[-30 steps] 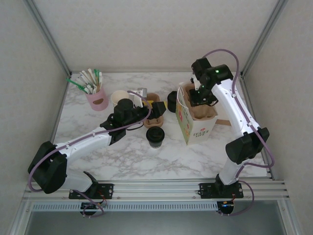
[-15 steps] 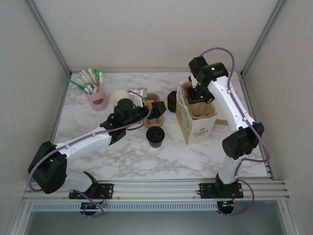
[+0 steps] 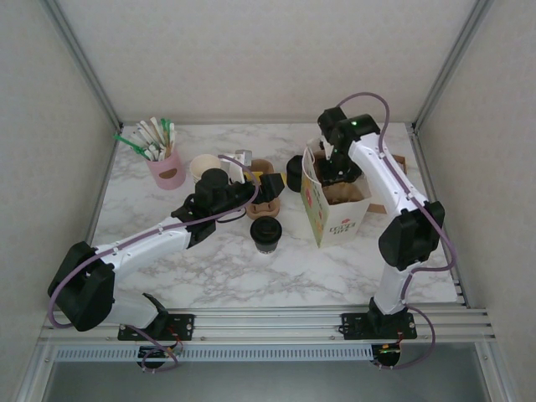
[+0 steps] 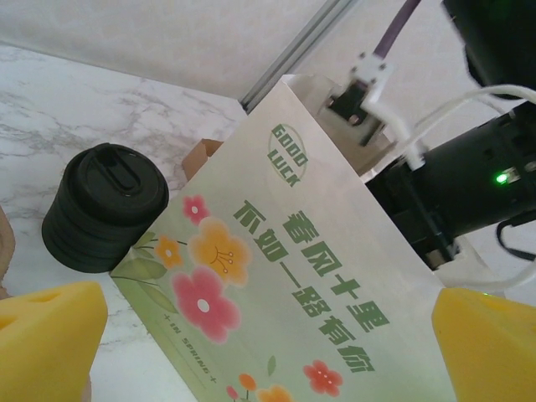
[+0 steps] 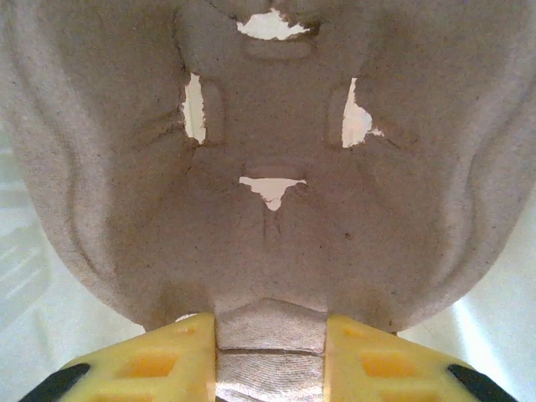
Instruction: Pack the takeout coffee
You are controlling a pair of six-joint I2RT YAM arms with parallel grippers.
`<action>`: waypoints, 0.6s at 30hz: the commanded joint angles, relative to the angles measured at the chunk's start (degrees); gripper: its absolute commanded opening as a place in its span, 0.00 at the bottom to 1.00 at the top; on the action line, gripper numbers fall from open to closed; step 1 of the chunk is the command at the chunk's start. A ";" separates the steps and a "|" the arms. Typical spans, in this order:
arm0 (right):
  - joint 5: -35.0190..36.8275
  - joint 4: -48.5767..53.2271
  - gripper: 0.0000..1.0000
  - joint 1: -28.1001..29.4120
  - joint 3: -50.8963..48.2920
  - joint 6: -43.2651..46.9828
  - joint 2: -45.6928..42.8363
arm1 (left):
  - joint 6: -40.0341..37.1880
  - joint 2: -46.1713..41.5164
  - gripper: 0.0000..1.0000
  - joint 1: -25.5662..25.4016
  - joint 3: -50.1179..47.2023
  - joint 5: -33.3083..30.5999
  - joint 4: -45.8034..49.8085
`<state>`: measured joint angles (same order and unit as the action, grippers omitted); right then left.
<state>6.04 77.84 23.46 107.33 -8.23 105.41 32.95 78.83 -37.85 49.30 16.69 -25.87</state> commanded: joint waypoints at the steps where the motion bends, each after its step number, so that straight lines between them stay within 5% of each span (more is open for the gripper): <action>1: -0.29 -2.48 0.33 0.13 -3.50 -1.03 -1.17 | -0.76 -0.60 1.00 -0.73 1.33 -0.61 -1.30; 18: 0.10 -12.65 0.33 0.91 -18.69 -3.62 -3.65 | -0.59 -0.61 1.00 -0.99 1.14 -0.96 -1.29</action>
<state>6.00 67.90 23.94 90.78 -10.59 103.57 32.95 78.83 -38.17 49.30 16.51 -25.87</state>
